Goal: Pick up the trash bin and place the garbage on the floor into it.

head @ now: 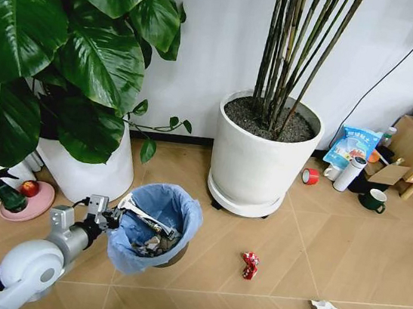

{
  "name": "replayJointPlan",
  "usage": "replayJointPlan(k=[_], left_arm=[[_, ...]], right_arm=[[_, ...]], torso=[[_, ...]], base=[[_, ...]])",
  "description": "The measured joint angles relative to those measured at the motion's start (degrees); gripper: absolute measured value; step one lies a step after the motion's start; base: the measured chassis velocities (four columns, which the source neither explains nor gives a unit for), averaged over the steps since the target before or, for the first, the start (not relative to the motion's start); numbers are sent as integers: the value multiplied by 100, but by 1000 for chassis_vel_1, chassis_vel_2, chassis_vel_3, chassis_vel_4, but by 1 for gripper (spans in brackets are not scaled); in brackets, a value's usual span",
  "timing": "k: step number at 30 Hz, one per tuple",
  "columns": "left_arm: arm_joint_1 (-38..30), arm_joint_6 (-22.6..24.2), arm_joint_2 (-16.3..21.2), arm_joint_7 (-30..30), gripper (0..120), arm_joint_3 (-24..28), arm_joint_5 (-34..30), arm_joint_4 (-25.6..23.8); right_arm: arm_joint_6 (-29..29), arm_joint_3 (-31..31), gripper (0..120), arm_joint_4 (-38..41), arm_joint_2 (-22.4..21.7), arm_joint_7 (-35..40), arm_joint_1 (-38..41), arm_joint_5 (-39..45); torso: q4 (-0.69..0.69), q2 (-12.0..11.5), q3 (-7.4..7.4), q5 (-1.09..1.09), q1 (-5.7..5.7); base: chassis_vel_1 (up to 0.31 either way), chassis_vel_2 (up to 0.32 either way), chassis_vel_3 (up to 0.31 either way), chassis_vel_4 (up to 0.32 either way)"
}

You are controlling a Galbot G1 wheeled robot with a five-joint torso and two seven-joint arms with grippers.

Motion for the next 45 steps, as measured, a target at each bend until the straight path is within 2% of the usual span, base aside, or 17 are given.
replayJointPlan(k=[2, 5, 8, 24, 29, 39, 45], left_arm=[[-2, 1, -4, -1, 0, 4, 0, 0], [-20, 3, -8, -1, 0, 14, 1, 0], [-43, 3, -10, -2, 0, 15, 0, 0], [-76, 2, -22, 25, 0, 46, 2, 6], [-136, 2, 12, 26, 0, 147, -12, 4], [-185, 7, 306, 24, 0, 315, -156, -15], [-221, -35, 432, 63, 0, 380, -237, 35]], right_arm=[[-4, -2, 22, 12, -1, -1, -7, 5], [-22, -4, 6, 49, -3, -2, -32, 14], [-33, -4, 0, 67, -3, -3, -56, 19], [-86, 56, 0, 255, 19, -15, -173, 53], [-134, 5, 0, 764, -45, -77, -455, 425], [224, -105, 0, 1376, -475, -969, -751, 917], [386, -513, 0, 1572, -909, -1667, -320, 1451]], torso=[[0, 0, 0, 0, 0], [0, 0, 0, 0, 0], [0, 0, 0, 0, 0], [0, 0, 0, 1, 0], [0, 0, 0, 0, 0], [-1, 0, 0, 0, 0], [0, 0, 0, 1, 0]], base=[[0, 0, 0, 0], [0, 0, 0, 0], [0, 0, 0, 0], [0, 0, 0, 0], [0, 0, 0, 0], [0, 0, 0, 0], [0, 0, 0, 0]])
